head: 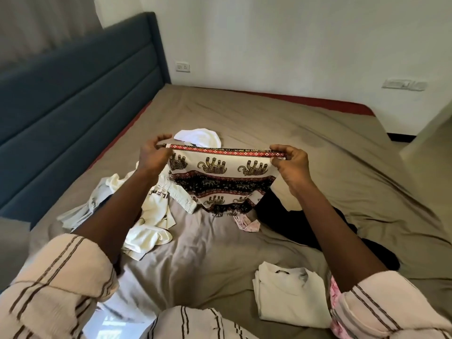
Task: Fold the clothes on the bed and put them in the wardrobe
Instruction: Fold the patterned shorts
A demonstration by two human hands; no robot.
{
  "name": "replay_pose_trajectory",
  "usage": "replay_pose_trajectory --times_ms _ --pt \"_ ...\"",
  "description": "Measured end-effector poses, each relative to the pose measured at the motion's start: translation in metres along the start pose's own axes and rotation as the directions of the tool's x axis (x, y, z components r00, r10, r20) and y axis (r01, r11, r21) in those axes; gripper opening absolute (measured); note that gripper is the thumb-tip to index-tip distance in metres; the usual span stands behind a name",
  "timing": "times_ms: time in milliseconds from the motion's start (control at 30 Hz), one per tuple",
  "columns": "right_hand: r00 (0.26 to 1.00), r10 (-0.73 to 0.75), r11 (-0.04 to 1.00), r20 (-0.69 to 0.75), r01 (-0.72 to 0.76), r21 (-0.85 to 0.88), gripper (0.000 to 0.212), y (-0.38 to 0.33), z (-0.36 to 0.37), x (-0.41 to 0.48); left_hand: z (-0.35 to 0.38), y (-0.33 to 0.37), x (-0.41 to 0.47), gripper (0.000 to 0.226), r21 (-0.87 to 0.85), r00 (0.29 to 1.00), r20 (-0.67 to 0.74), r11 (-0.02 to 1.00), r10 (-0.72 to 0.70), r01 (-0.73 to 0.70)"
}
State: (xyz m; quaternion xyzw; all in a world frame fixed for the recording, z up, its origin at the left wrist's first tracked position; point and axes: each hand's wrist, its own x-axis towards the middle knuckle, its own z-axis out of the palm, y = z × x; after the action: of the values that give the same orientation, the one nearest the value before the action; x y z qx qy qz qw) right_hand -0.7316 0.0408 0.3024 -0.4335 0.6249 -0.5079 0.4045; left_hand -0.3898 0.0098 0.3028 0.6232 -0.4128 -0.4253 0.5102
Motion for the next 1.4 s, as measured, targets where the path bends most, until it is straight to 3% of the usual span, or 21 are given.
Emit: replay_pose_trajectory --times_ms 67,100,167,200,300,467,600,800,900,967,1100,1233,1367,1400 --pt "0.998 -0.032 0.988 0.058 0.041 -0.152 0.042 -0.002 -0.003 0.004 -0.006 0.004 0.000 0.050 0.177 0.983 0.168 0.978 0.080 -0.109" --pt "0.995 -0.059 0.961 0.075 0.077 -0.267 0.043 -0.003 -0.004 0.006 -0.009 0.007 -0.001 0.048 0.339 0.963 0.238 0.918 0.126 -0.204" --pt "0.988 -0.127 0.867 0.091 0.155 -0.473 0.036 -0.003 -0.006 0.010 -0.010 0.014 0.003 0.042 0.661 0.922 0.328 0.648 0.205 -0.379" --pt "0.983 -0.157 0.823 0.097 0.184 -0.537 0.030 -0.002 -0.006 0.011 -0.010 0.018 0.006 0.037 0.742 0.903 0.363 0.516 0.229 -0.429" --pt "0.972 -0.221 0.752 0.074 0.219 -0.622 0.020 -0.001 -0.006 0.022 -0.003 0.027 0.019 0.026 0.826 0.888 0.393 0.334 0.238 -0.455" --pt "0.971 -0.239 0.702 -0.024 0.155 -0.695 0.022 -0.012 -0.008 0.045 0.018 0.043 0.049 0.030 0.882 0.895 0.358 0.216 0.267 -0.418" --pt "0.943 -0.281 0.702 -0.176 0.078 -0.708 0.026 -0.033 -0.013 0.061 0.048 0.064 0.063 0.023 0.893 0.900 0.275 0.257 0.338 -0.369" --pt "0.855 -0.386 0.788 -0.346 0.111 -0.606 0.017 -0.061 -0.028 0.055 0.078 0.082 0.070 0.017 0.673 0.887 0.189 0.602 0.420 -0.429" --pt "0.833 -0.402 0.818 -0.382 0.139 -0.557 0.008 -0.052 -0.031 0.032 0.075 0.077 0.063 0.010 0.579 0.890 0.171 0.687 0.424 -0.438" --pt "0.834 -0.395 0.838 -0.385 0.155 -0.524 0.013 -0.028 -0.027 0.005 0.065 0.058 0.056 0.012 0.544 0.906 0.175 0.729 0.386 -0.415" --pt "0.896 -0.320 0.878 -0.307 0.159 -0.451 0.012 0.061 -0.002 -0.060 0.031 -0.023 0.045 0.016 0.607 0.948 0.175 0.729 0.266 -0.317" --pt "0.984 -0.002 0.924 -0.178 -0.066 -0.376 0.015 0.173 0.045 -0.127 -0.007 -0.143 0.021 0.015 0.728 0.989 0.137 0.673 0.050 -0.135" --pt "0.979 0.203 0.835 -0.003 -0.174 -0.522 0.005 0.262 0.085 -0.182 -0.047 -0.252 -0.012 0.012 0.816 0.992 0.054 0.578 -0.112 0.020" --pt "0.973 0.229 0.792 0.037 -0.164 -0.588 0.016 0.291 0.097 -0.194 -0.059 -0.287 -0.019 0.014 0.832 0.988 0.040 0.552 -0.152 0.051"
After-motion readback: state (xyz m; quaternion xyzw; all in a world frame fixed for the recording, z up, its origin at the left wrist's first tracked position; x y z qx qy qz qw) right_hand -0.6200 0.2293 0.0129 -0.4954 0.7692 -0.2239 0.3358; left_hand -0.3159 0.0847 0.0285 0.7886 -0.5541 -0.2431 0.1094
